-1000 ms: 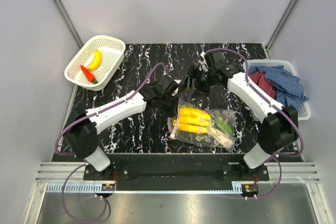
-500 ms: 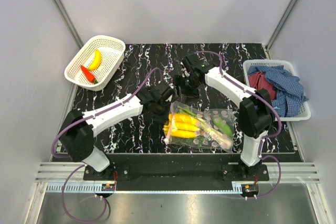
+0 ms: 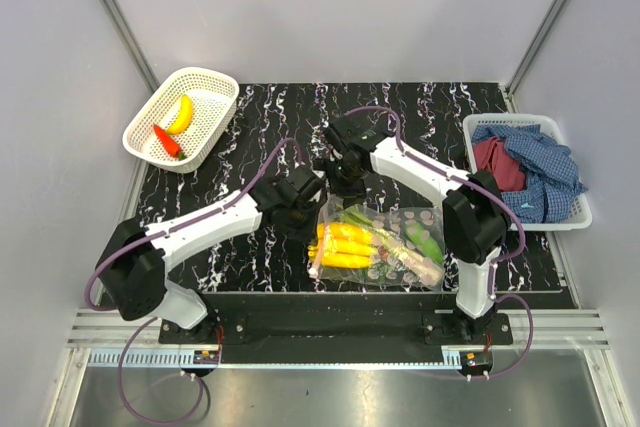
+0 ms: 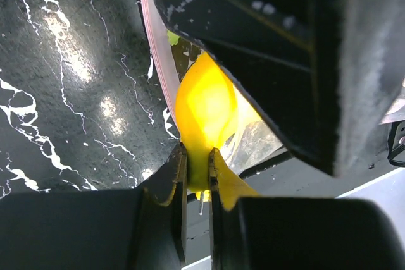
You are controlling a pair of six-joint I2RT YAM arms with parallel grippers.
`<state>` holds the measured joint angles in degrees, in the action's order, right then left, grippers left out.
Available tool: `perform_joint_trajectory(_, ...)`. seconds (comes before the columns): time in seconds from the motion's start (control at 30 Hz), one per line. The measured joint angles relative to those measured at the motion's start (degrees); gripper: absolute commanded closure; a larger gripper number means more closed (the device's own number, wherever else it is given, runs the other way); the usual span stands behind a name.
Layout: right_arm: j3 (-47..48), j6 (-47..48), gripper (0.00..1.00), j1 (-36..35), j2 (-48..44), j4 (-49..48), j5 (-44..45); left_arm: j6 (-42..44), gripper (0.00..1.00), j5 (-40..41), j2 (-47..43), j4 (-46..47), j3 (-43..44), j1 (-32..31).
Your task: Open the zip-top bag and remove the fake food
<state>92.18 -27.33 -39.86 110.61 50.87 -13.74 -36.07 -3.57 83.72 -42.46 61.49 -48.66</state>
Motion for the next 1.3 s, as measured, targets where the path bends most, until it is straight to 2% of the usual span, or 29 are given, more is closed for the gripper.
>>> perform_joint_trajectory(0.13, -0.31, -1.07, 0.34, -1.07, 0.33, -1.03, 0.85, -0.66, 1.0, -0.11, -0.79, 1.22, -1.64, 0.04)
perform_joint_trajectory(0.27, -0.7, -1.77, 0.5, -2.25, 1.55, -2.25, 1.25, -1.22, 1.0, -0.22, -0.79, 2.32, -2.4, 0.04)
perform_joint_trajectory(0.33, -1.29, -2.21, 0.51, -2.97, 2.08, -2.78, 1.29, -1.51, 1.0, -0.24, -0.79, 2.99, -2.86, 0.11)
perform_joint_trajectory(0.4, -1.68, -2.47, 0.6, -3.48, 2.58, -2.89, 1.33, -1.88, 1.0, -0.26, -0.81, 3.61, -3.61, 0.22)
perform_joint_trajectory(0.43, -1.92, -2.54, 0.72, -3.67, 2.78, -3.13, 1.53, -2.03, 1.0, -0.28, -0.87, 3.8, -3.96, 0.28)
perform_joint_trajectory(0.67, -2.97, -3.04, 1.0, -3.91, 2.93, -4.7, 2.01, -3.3, 1.0, -0.61, -3.15, 4.92, -6.49, 1.11)
perform_joint_trajectory(0.9, -0.46, -3.43, 1.0, -3.85, 1.53, -7.41, -4.48, -1.62, 1.0, -0.94, -7.34, -0.9, -4.2, 5.55)
perform_joint_trajectory(1.13, 12.57, -6.91, 1.0, -1.36, -1.95, -9.29, -13.44, 3.85, 1.0, 1.81, -8.33, -13.66, 14.82, 8.9)
perform_joint_trajectory(1.3, 14.23, -8.09, 1.0, 3.23, -6.95, -11.69, -18.51, 8.22, 1.0, 8.02, -8.09, -24.15, 30.1, 9.14)
